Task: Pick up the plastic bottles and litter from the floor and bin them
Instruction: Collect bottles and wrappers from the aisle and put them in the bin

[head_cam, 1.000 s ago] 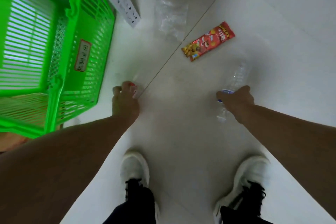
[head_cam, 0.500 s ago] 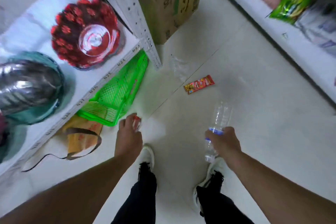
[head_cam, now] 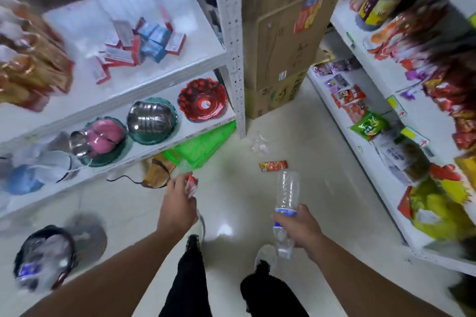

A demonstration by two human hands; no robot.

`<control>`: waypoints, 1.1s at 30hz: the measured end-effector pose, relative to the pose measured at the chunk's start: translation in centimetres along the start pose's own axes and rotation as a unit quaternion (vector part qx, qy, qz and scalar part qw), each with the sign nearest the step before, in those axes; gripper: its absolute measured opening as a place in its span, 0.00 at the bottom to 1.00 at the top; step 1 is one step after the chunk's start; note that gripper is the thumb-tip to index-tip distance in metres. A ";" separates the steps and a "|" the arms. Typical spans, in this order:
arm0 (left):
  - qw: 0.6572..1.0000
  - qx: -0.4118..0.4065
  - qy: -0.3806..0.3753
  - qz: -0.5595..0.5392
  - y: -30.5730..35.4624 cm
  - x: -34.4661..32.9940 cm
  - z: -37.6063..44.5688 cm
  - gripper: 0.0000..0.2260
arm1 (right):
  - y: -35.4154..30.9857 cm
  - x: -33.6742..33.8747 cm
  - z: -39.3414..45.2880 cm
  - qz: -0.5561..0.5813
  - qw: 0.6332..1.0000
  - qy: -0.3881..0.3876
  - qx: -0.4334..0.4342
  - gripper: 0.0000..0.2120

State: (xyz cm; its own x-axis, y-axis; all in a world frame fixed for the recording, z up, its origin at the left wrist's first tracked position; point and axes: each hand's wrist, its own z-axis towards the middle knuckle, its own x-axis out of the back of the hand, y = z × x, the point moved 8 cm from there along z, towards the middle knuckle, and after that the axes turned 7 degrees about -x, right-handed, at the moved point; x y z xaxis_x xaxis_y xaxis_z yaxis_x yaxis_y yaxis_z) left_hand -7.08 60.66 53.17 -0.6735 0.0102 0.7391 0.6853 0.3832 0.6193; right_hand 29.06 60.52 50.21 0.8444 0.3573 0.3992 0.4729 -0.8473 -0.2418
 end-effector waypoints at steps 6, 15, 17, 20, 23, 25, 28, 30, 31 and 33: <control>0.999 -0.008 -0.038 -0.001 -0.8 5.0 -9.3 0.32 | -0.8 0.8 -7.0 -0.117 0.992 -0.006 0.055 0.17; 0.987 0.144 0.078 0.008 -12.8 14.5 -23.0 0.29 | -0.6 -12.6 -14.1 -0.253 0.952 -0.074 0.155 0.28; 0.982 0.163 0.094 -0.014 -15.3 15.5 -26.9 0.28 | -0.1 -16.4 -17.1 -0.269 0.943 -0.086 0.175 0.29; 0.970 0.195 0.131 -0.064 -18.5 17.1 -34.1 0.26 | 1.4 -22.3 -21.5 -0.314 0.922 -0.126 0.189 0.29; 0.956 0.229 0.158 -0.096 -22.3 19.5 -41.5 0.24 | 3.1 -27.7 -26.0 -0.346 0.904 -0.158 0.196 0.28; 0.947 0.256 0.170 -0.092 -24.7 21.4 -46.0 0.24 | 3.8 -30.9 -28.8 -0.358 0.894 -0.178 0.201 0.26; 0.924 0.298 0.212 -0.115 -27.7 24.1 -51.3 0.23 | 4.5 -35.3 -32.5 -0.385 0.871 -0.210 0.222 0.29; 0.908 0.319 0.238 -0.127 -29.2 25.6 -53.3 0.22 | 4.1 -37.6 -34.5 -0.389 0.863 -0.216 0.237 0.30; 0.901 0.329 0.251 -0.133 -29.8 26.1 -53.9 0.22 | 3.6 -38.5 -35.1 -0.390 0.862 -0.215 0.242 0.30; 0.887 0.344 0.270 -0.146 -30.9 26.8 -54.4 0.22 | 2.2 -40.4 -35.9 -0.400 0.855 -0.216 0.250 0.36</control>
State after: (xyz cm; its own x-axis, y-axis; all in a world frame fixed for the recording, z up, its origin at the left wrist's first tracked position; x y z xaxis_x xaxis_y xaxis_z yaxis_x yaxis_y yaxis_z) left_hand -31.19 -1.16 68.26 -0.4360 -0.5564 0.7074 0.0465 0.7710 0.6351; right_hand -13.07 30.10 65.25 0.1647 0.9469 0.2760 0.8999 -0.0297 -0.4350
